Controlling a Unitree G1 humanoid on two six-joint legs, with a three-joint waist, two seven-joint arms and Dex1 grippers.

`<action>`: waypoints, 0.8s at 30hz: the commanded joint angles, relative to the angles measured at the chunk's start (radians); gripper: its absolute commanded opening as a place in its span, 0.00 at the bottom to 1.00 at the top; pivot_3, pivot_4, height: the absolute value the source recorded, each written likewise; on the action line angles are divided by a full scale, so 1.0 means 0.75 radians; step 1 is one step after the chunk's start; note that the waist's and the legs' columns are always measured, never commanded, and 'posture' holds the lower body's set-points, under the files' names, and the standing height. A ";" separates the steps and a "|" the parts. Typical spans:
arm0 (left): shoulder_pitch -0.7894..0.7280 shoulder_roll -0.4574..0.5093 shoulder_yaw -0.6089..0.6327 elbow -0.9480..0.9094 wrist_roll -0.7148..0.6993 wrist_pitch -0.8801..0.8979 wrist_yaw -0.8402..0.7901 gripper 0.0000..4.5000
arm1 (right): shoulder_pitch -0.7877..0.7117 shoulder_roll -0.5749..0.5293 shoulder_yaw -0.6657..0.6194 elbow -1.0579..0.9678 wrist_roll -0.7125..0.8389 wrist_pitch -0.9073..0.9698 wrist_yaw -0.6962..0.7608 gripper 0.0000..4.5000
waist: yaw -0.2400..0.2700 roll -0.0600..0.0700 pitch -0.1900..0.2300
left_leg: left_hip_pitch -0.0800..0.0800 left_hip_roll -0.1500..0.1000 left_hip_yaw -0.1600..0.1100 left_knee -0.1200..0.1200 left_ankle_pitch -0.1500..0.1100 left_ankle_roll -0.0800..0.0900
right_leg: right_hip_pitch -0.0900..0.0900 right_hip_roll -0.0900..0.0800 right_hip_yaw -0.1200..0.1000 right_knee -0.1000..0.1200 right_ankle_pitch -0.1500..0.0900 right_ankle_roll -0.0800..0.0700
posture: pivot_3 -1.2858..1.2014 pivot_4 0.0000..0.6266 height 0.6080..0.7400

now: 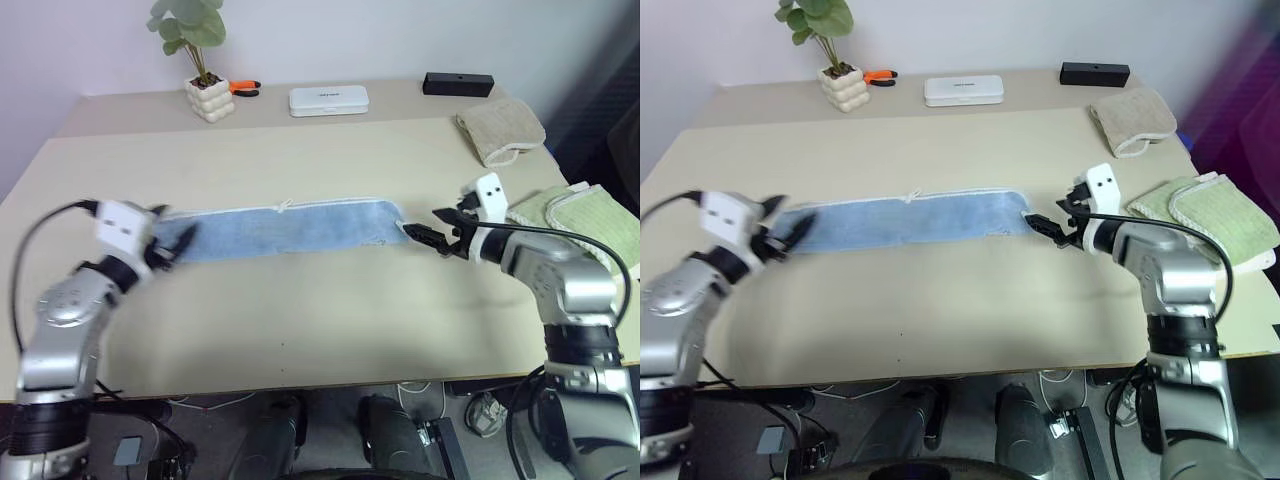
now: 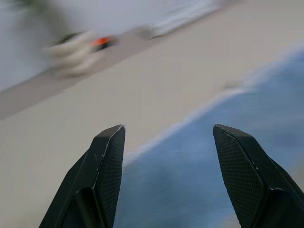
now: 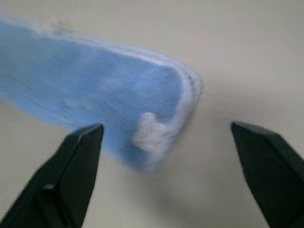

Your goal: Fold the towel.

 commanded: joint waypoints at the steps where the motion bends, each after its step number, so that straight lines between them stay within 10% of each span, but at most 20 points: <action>1: 0.005 -0.006 -0.175 -0.109 0.039 -0.020 -0.084 0.66 | 0.055 0.177 -0.181 -0.256 0.182 0.399 -0.183 0.99 | -0.003 0.000 0.000 | 0.000 0.001 0.001 0.000 0.000 0.000 | 0.000 0.001 0.000 0.000 0.000 0.000 | 0.52 0.24 1.00; 9: -0.033 -0.087 -0.234 -0.127 -0.034 -0.013 -0.143 0.66 | -0.172 0.701 -0.503 -0.195 0.032 0.658 -0.649 0.99 | -0.004 0.001 0.000 | 0.001 0.005 0.009 -0.001 0.000 0.000 | -0.004 0.005 0.005 0.000 0.001 -0.002 | 0.52 0.24 1.00; 16: -0.005 -0.096 -0.195 -0.172 -0.052 0.012 -0.112 0.66 | -0.372 0.844 -0.755 0.065 -0.056 0.489 -0.958 0.99 | -0.004 0.001 -0.002 | 0.002 0.005 0.009 -0.001 0.000 0.000 | -0.002 0.006 0.005 -0.001 0.001 -0.002 | 0.52 0.24 1.00; 19: 0.010 -0.104 -0.177 -0.199 -0.071 0.029 -0.093 0.66 | -0.404 0.843 -0.776 0.138 -0.043 0.388 -1.042 0.81 | 0.000 0.000 -0.005 | 0.003 0.005 0.009 -0.001 0.000 0.000 | 0.000 0.006 0.005 -0.002 0.001 -0.002 | 0.52 0.24 1.00; 24: 0.020 -0.123 -0.188 -0.211 -0.066 0.038 -0.072 0.66 | -0.422 0.830 -0.770 0.184 0.030 0.277 -1.112 0.22 | -0.003 0.000 -0.005 | 0.003 0.004 0.009 -0.001 0.000 0.001 | 0.000 0.006 0.005 -0.003 0.001 -0.002 | 0.52 0.24 1.00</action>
